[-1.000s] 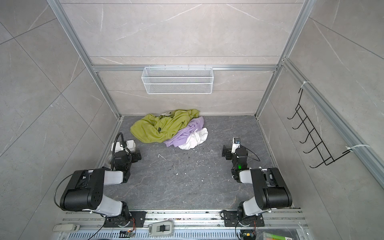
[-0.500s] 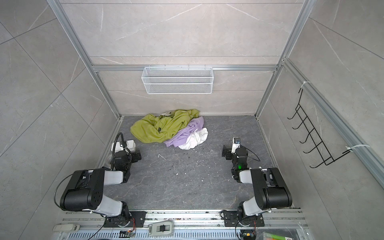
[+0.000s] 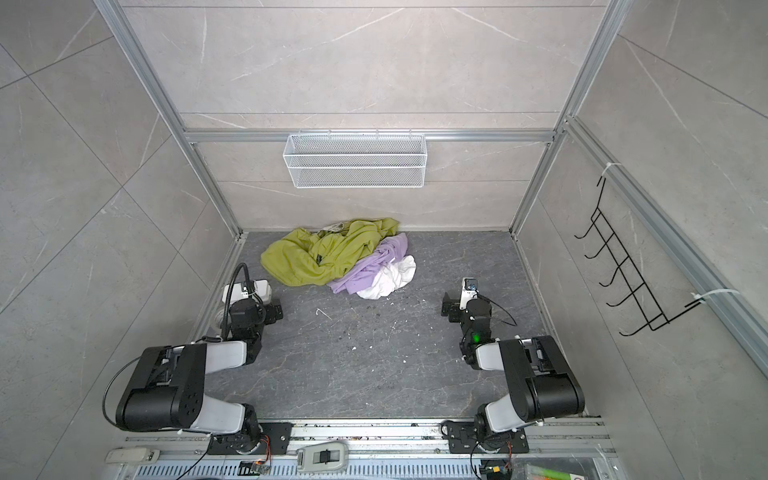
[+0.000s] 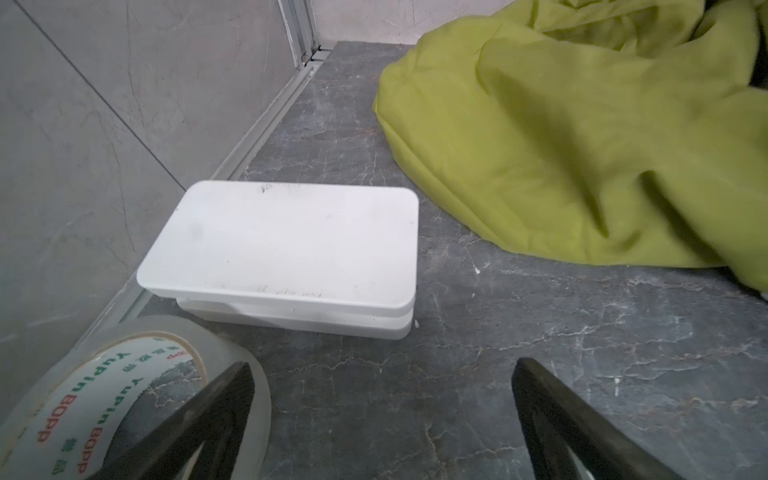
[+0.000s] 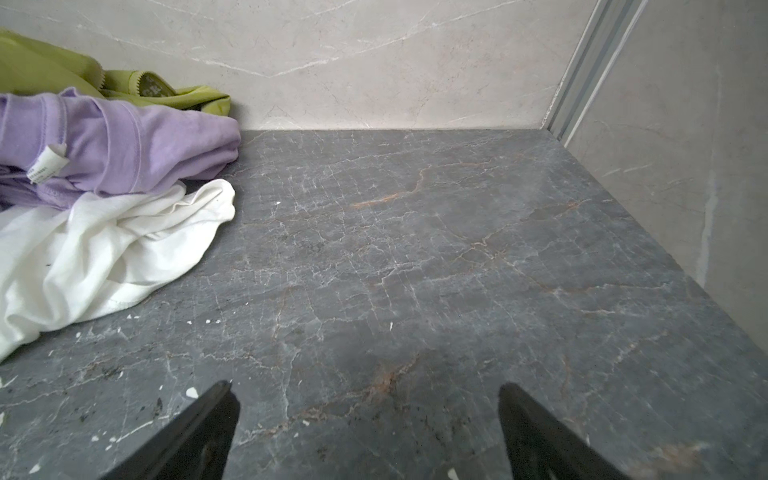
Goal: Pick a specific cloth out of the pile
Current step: 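Move both grippers forward toward the cloth pile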
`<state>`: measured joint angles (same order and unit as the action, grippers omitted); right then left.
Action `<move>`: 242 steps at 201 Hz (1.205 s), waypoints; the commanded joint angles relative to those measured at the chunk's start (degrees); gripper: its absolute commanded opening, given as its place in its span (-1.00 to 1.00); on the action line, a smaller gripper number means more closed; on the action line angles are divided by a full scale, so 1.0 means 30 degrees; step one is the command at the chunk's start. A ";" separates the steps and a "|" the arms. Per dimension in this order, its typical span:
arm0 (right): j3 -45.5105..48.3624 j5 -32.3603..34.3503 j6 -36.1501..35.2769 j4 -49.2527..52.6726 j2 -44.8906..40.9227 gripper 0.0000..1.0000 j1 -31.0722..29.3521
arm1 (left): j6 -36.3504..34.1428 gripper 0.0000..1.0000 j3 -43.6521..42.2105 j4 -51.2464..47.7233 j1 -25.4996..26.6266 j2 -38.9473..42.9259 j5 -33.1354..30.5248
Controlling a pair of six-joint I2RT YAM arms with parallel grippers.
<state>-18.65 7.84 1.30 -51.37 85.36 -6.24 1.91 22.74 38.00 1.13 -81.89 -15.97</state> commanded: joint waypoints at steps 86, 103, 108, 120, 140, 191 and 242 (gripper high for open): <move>-1.0330 -0.3209 0.6925 1.7056 -0.3713 0.99 -0.1357 | 0.4604 0.92 0.9270 -1.2322 0.3709 0.2328 0.3013; -1.1749 -0.3784 0.7251 1.7622 -0.2720 0.99 -0.2210 | 0.4541 0.85 1.0288 -1.2766 0.4600 0.1658 0.3622; -1.2190 -0.4091 0.7319 1.7843 -0.2378 0.99 -0.2363 | 0.4511 0.83 1.0593 -1.2936 0.4795 0.1418 0.3957; -1.3240 -0.4941 0.7565 1.8213 -0.1548 0.99 -0.2636 | 0.4313 0.79 1.1210 -1.3203 0.5150 0.0811 0.5319; -1.4979 -0.6554 0.7769 1.8952 -0.0080 0.99 -0.2939 | 0.4034 0.78 1.2322 -1.3957 0.5801 -0.0248 0.6084; -1.7583 -0.7967 0.7608 1.9490 0.2890 0.99 -0.3473 | 0.4335 0.76 1.4128 -1.4629 0.6961 -0.2247 0.7647; -1.9274 -0.8211 0.7447 1.9470 0.5002 0.99 -0.3759 | 0.2341 0.66 1.5966 -1.5644 0.8394 -0.5492 0.9189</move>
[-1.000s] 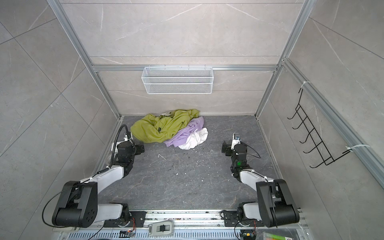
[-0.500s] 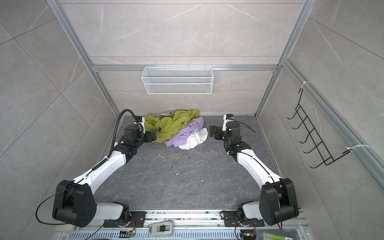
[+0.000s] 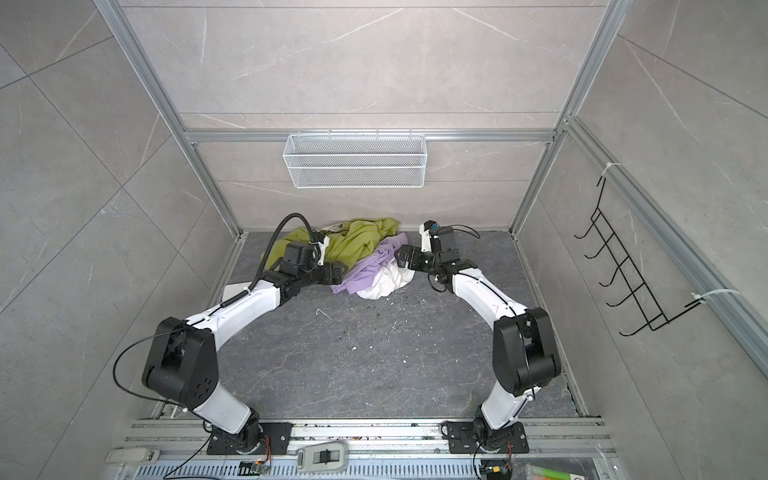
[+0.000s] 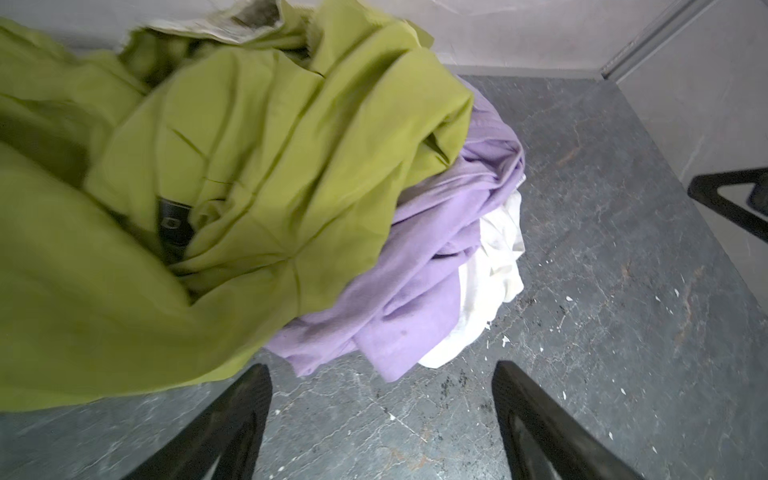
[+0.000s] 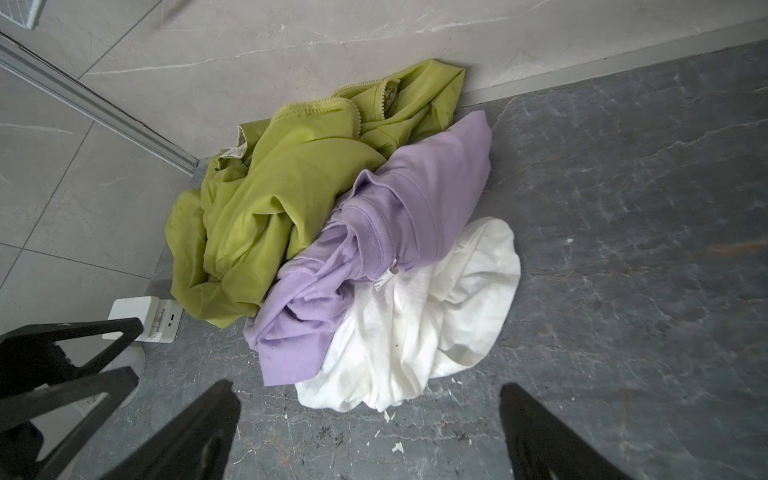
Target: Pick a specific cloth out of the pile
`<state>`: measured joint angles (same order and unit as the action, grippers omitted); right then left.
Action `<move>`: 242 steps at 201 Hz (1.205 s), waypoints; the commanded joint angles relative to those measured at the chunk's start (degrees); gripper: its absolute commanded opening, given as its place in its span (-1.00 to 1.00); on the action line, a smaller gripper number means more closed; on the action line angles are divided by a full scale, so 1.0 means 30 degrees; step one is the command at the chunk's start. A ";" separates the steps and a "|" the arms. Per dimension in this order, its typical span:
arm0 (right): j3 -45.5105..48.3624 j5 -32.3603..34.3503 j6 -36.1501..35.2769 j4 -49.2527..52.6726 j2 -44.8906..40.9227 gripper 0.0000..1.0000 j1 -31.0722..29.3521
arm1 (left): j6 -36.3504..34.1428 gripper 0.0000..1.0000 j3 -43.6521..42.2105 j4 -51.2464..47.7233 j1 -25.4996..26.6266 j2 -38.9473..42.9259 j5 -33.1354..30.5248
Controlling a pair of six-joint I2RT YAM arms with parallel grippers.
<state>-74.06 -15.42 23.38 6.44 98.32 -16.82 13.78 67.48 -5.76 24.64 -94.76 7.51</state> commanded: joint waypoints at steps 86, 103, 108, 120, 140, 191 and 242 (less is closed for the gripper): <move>-0.1461 0.0598 -0.0019 0.0309 0.1856 0.99 -0.0522 | -0.4447 0.42 0.2893 -0.3957 0.0846 -0.3397 0.0227; -0.1380 0.0699 -0.0087 0.0386 0.1773 0.99 -0.0525 | -0.4342 0.40 0.2806 -0.4226 0.0851 -0.3482 0.0065; -0.1376 0.0711 -0.0115 0.0400 0.1769 0.99 -0.0523 | -0.4221 0.40 0.2697 -0.4231 0.0861 -0.3459 -0.0031; -0.1387 0.0704 -0.0116 0.0492 0.1739 0.99 -0.0517 | -0.3934 0.40 0.2335 -0.4179 0.0838 -0.3244 -0.0223; -0.1386 0.0675 -0.0102 0.0502 0.1738 0.99 -0.0519 | -0.3223 0.38 0.1388 -0.3678 0.0824 -0.2731 -0.0884; -0.1444 0.0403 0.0118 0.0318 0.1716 0.99 -0.0529 | -0.0260 0.27 -0.0728 -0.2051 0.0410 -0.1938 -0.1140; -0.1123 0.0114 0.0060 0.0210 0.1376 0.99 -0.0525 | 0.4315 0.26 -0.4273 0.3024 -0.1220 -0.0767 0.0818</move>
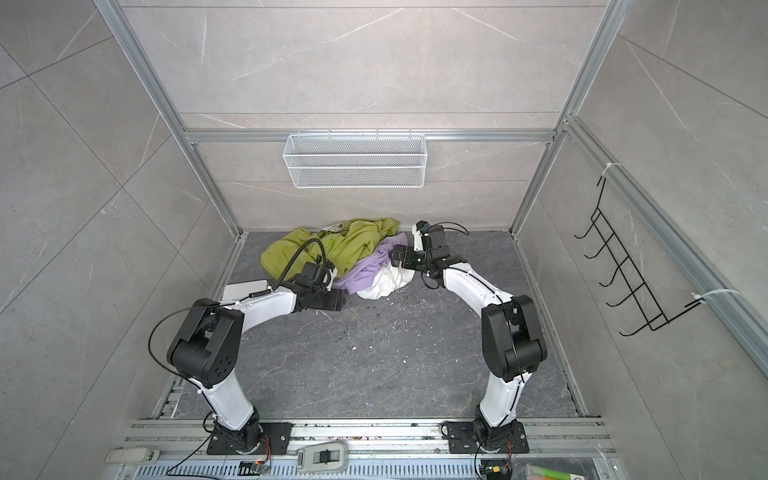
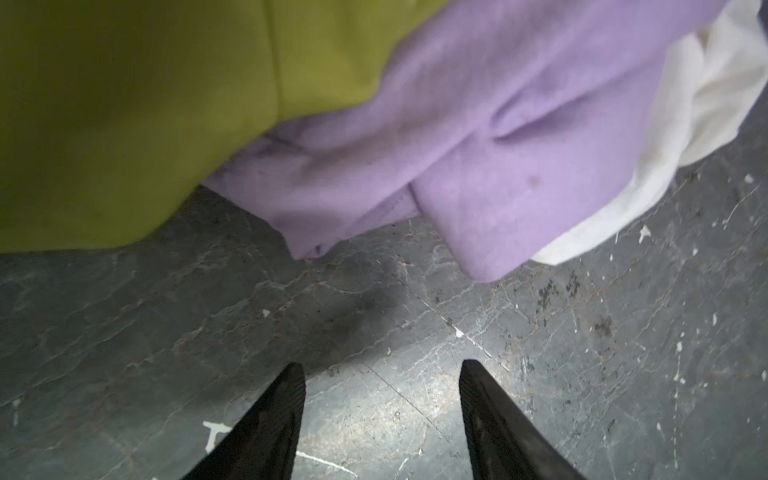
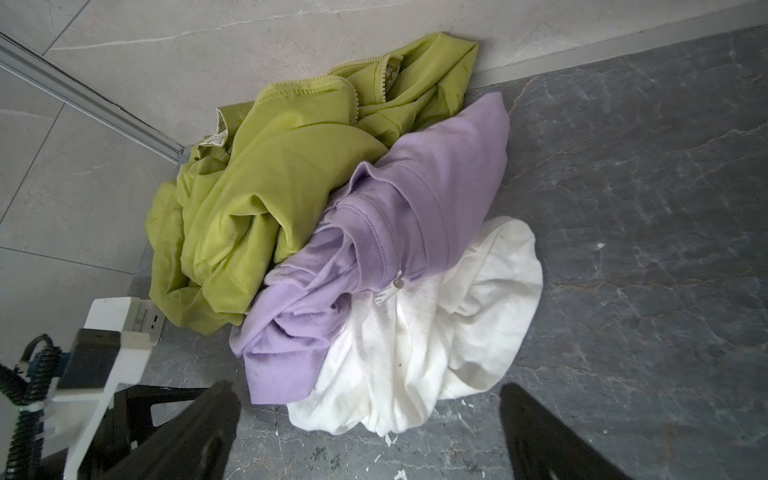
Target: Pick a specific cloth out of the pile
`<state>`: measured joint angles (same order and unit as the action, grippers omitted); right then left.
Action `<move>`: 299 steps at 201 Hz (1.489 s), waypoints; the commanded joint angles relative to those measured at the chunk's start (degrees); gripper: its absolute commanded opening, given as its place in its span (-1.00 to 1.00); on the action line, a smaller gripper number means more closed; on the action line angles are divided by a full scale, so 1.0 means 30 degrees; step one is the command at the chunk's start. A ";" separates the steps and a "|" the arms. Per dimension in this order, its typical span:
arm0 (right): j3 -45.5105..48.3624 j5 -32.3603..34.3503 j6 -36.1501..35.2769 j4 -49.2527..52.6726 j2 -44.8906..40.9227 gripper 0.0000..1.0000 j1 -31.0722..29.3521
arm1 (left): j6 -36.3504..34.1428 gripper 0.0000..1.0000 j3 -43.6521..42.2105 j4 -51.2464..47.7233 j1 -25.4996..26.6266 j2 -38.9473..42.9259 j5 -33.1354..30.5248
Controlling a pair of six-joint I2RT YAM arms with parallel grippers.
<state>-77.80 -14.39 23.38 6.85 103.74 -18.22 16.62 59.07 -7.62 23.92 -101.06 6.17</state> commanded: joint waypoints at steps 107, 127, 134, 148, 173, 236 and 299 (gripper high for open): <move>0.0731 -0.0247 0.0352 -0.0234 -0.1442 0.99 -0.0040 | 1.0440 0.25 -0.3964 1.1172 -0.1997 0.0511 0.3412; 0.0797 -0.0110 0.0320 -0.0130 -0.1589 0.99 -0.0066 | 1.0594 0.24 -0.3972 1.1394 -0.2019 0.0234 0.3450; 0.0827 -0.0096 0.0301 -0.0140 -0.1615 0.99 -0.0054 | 1.0652 0.24 -0.3943 1.1336 -0.2027 0.0130 0.3417; 0.0856 -0.0066 0.0268 -0.0112 -0.1694 0.99 -0.0073 | 1.0657 0.24 -0.3955 1.1328 -0.2079 -0.0005 0.3419; 0.0925 -0.0023 0.0234 -0.0072 -0.1704 0.99 -0.0073 | 1.0631 0.24 -0.3901 1.1456 -0.2068 -0.0251 0.3501; 0.0985 -0.0032 0.0205 -0.0100 -0.1730 0.99 -0.0057 | 1.0631 0.22 -0.3470 1.1848 -0.2169 -0.1052 0.3973; 0.0949 0.0043 0.0204 -0.0113 -0.1688 0.99 -0.0075 | 1.0606 0.20 -0.3429 1.1924 -0.2316 -0.1453 0.4110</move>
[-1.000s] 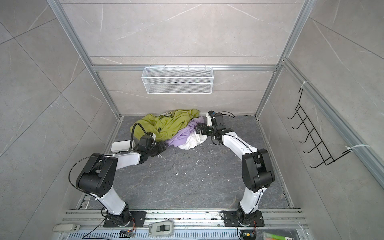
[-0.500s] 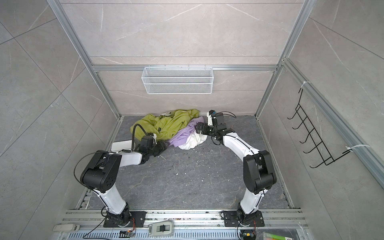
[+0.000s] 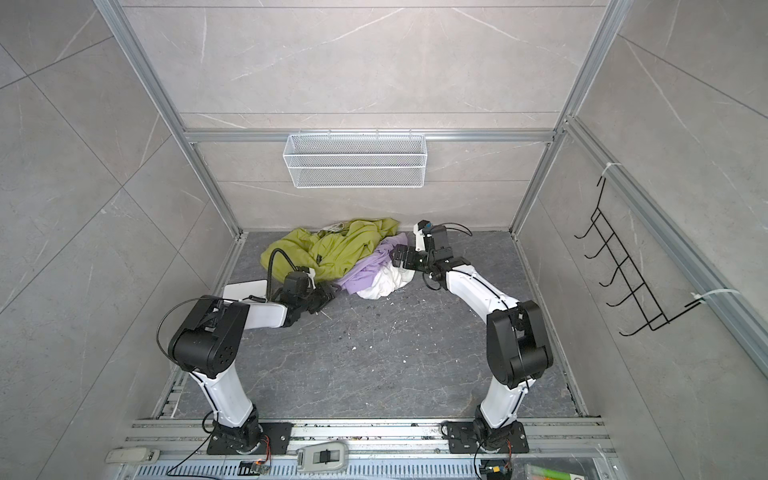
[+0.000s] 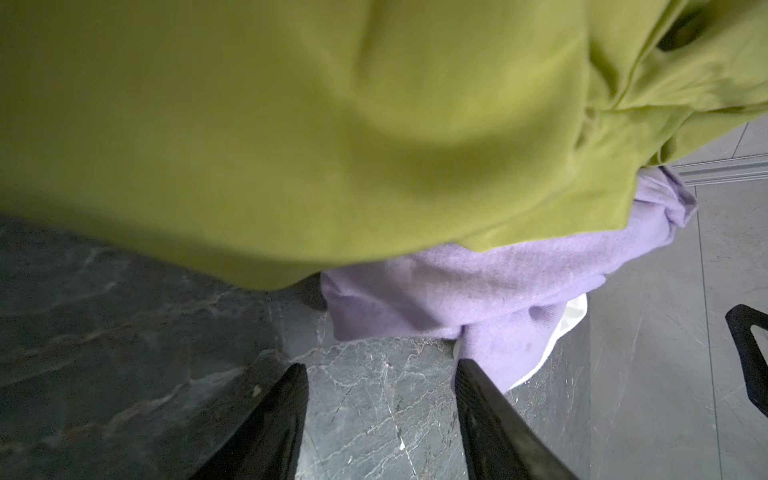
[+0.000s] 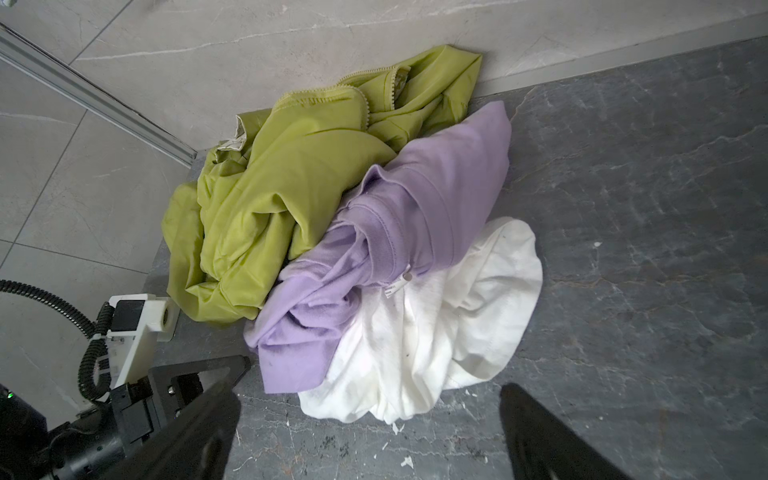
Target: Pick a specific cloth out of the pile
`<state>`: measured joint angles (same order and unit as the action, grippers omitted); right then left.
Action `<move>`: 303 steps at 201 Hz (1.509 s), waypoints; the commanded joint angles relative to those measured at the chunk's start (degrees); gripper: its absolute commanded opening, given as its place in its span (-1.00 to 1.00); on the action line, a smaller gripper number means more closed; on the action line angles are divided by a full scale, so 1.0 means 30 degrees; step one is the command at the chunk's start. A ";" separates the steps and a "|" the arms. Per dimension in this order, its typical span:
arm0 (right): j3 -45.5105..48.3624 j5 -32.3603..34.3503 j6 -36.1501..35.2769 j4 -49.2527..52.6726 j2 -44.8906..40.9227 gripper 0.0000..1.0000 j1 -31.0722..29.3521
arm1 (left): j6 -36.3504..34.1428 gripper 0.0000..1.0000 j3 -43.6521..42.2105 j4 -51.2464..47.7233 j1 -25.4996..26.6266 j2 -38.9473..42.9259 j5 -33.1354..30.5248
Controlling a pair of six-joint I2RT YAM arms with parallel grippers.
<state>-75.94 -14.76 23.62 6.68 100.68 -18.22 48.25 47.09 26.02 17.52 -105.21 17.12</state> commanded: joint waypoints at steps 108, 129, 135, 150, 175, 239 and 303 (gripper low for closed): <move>0.0567 0.0450 -0.0108 0.0134 -0.0902 0.99 -0.0050 | 0.0349 -0.18 0.1774 0.0631 -0.0412 -0.1183 0.1092; 0.0605 0.0498 -0.0138 0.0182 -0.0961 0.99 -0.0053 | 0.0382 -0.24 0.1960 0.0701 -0.0434 -0.1286 0.1147; 0.0595 0.0470 -0.0152 0.0195 -0.0978 0.99 -0.0059 | 0.0379 -0.27 0.2014 0.0701 -0.0402 -0.1314 0.1176; 0.0617 0.0493 -0.0196 0.0207 -0.1011 0.99 -0.0052 | 0.0324 -0.35 0.2117 0.0643 -0.0436 -0.1368 0.1231; 0.0622 0.0529 -0.0226 0.0236 -0.1004 0.99 -0.0053 | 0.0319 -0.43 0.2258 0.0709 -0.0432 -0.1506 0.1292; 0.0618 0.0556 -0.0266 0.0240 -0.1055 0.99 -0.0053 | -0.1074 -0.28 0.2298 -0.1135 -0.0144 -0.0651 0.1196; 0.0579 0.0308 0.0008 0.0126 -0.0943 0.99 -0.0062 | -0.4228 0.29 0.2676 -0.4444 0.1020 0.0442 -0.0465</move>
<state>-74.72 -13.91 23.57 6.70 99.22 -18.22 41.85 52.56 17.69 19.07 -106.43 18.02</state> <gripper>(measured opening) 0.995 0.621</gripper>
